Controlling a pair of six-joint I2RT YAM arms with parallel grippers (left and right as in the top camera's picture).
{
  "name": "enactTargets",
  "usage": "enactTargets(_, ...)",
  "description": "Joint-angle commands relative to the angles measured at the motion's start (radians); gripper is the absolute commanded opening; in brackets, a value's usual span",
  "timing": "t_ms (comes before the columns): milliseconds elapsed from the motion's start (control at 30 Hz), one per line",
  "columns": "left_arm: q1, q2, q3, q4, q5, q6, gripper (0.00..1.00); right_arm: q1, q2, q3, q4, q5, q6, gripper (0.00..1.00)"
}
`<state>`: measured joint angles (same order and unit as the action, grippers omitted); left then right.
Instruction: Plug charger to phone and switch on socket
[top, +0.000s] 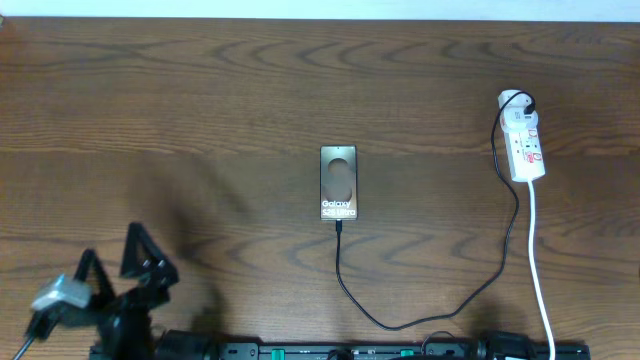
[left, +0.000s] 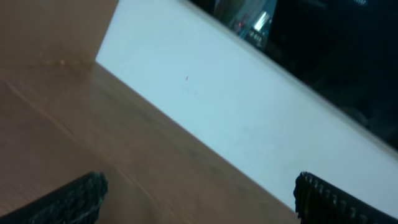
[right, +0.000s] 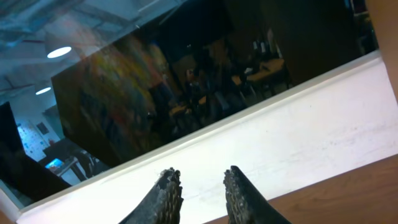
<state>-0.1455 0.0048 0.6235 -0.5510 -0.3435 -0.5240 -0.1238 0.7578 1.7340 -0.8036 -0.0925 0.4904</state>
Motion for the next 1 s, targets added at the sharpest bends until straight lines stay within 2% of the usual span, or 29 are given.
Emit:
enactTargets(0,0.004,-0.002,-0.144,0.098,-0.008,0.003,0.97,0.008,-0.021,-0.042,0.029,-0.014,0.011,0.24)
enactTargets(200,0.004,-0.002,-0.396,0.378,-0.005,0.041,0.97,0.008,-0.022,-0.061,0.037,-0.028,0.056,0.26)
enactTargets(333,0.004,-0.002,-0.510,0.487,0.002,0.041,0.97,0.008,-0.028,-0.061,0.037,-0.058,0.063,0.27)
enactTargets(500,0.004,-0.002,-0.580,0.508,0.088,0.049,0.97,0.008,-0.057,-0.061,0.029,-0.061,0.063,0.27)
enactTargets(667,0.004,-0.001,-0.617,0.507,0.161,0.205,0.97,0.008,-0.111,-0.061,0.026,-0.061,0.063,0.28)
enactTargets(967,0.004,0.024,-0.620,0.497,0.168,0.210,0.97,0.008,-0.213,-0.061,0.025,-0.073,0.063,0.28)
